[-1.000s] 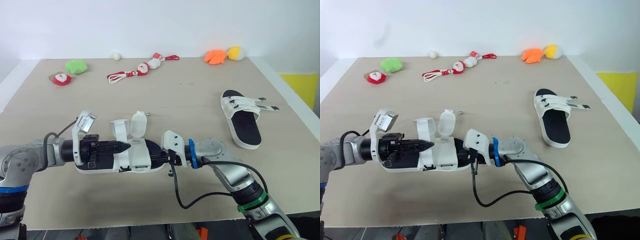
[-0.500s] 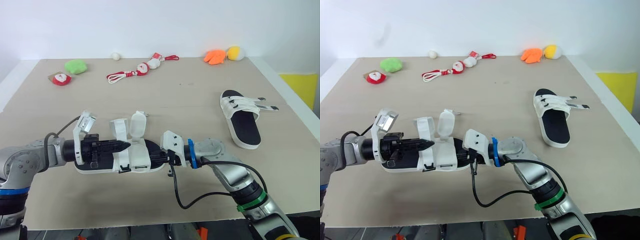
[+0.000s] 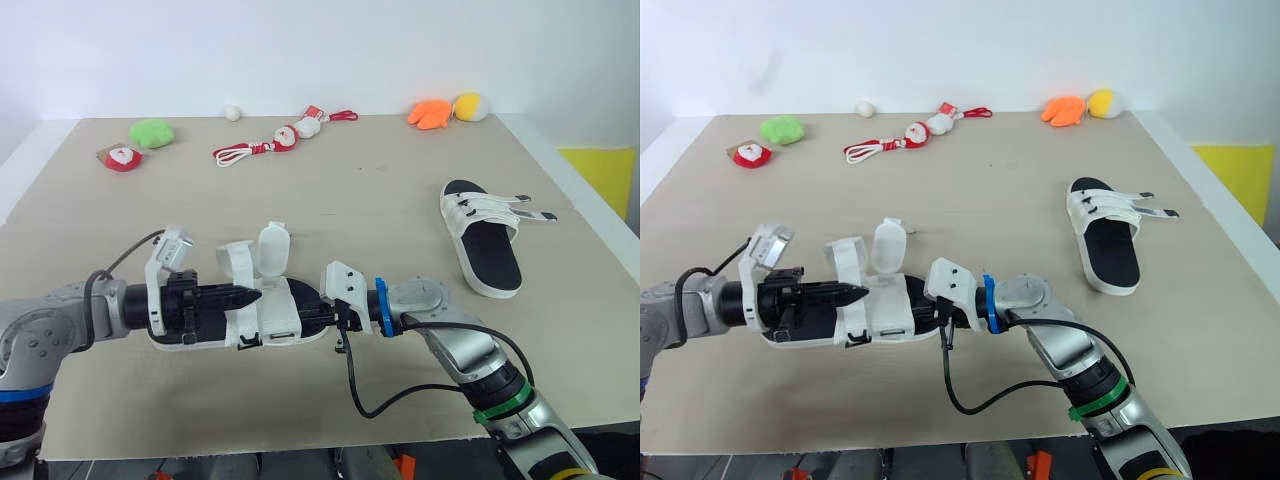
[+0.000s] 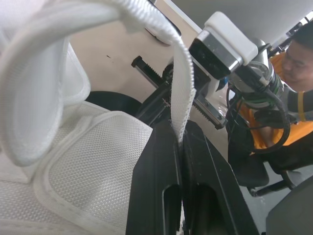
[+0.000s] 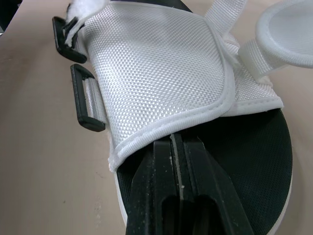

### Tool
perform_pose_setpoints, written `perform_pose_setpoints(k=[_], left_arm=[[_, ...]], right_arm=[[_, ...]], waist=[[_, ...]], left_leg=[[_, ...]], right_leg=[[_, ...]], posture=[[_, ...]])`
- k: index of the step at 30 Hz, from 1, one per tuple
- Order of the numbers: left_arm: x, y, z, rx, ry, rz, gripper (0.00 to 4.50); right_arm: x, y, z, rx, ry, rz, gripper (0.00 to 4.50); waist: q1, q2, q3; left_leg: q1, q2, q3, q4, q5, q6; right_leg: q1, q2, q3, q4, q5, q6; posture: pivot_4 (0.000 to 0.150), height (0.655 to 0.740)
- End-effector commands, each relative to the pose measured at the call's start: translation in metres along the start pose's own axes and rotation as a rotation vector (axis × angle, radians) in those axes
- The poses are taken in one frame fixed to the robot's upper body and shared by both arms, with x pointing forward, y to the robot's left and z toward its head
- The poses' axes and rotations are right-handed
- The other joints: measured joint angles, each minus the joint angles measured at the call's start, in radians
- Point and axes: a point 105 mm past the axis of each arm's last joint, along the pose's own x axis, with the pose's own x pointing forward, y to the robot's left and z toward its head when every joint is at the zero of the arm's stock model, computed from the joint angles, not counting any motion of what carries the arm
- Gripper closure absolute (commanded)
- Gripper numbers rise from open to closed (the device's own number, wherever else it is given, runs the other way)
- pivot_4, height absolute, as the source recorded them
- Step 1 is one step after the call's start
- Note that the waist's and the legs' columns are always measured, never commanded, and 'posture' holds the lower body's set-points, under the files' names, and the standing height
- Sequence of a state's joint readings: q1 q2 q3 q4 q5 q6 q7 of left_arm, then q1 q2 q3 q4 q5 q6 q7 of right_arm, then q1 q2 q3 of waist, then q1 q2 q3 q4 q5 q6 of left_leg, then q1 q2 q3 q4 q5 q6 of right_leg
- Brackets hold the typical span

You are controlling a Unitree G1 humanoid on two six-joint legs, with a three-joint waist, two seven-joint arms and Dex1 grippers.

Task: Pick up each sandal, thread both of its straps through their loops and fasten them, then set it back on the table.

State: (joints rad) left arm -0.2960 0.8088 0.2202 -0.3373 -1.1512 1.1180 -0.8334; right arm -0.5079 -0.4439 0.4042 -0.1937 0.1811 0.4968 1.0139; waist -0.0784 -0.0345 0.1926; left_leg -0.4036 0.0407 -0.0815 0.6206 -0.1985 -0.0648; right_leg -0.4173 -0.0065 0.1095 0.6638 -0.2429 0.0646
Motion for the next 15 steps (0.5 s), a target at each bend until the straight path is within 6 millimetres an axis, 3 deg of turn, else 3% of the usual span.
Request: perform_pose_setpoints(k=[1, 15], left_arm=[[-0.0048, -0.0081, 0.0040, 0.027, 0.000, 0.012, 4.44], [-0.0075, -0.0123, 0.0013, -0.005, -0.020, 0.033, 4.44]], right_arm=[[0.0022, 0.0032, 0.0055, -0.020, -0.014, 0.010, 4.50], [0.0048, 0.0043, 0.0059, -0.015, -0.020, 0.015, 4.50]], waist=[[0.000, 0.000, 0.000], [0.000, 0.000, 0.000]], left_leg=[[0.000, 0.000, 0.000, 0.000, 0.000, 0.000], [0.000, 0.002, 0.000, 0.000, 0.000, 0.000]], right_leg=[[0.000, 0.000, 0.000, 0.000, 0.000, 0.000], [0.000, 0.003, 0.000, 0.000, 0.001, -0.001]], posture=[[0.150, 0.7400], [0.150, 0.7400]])
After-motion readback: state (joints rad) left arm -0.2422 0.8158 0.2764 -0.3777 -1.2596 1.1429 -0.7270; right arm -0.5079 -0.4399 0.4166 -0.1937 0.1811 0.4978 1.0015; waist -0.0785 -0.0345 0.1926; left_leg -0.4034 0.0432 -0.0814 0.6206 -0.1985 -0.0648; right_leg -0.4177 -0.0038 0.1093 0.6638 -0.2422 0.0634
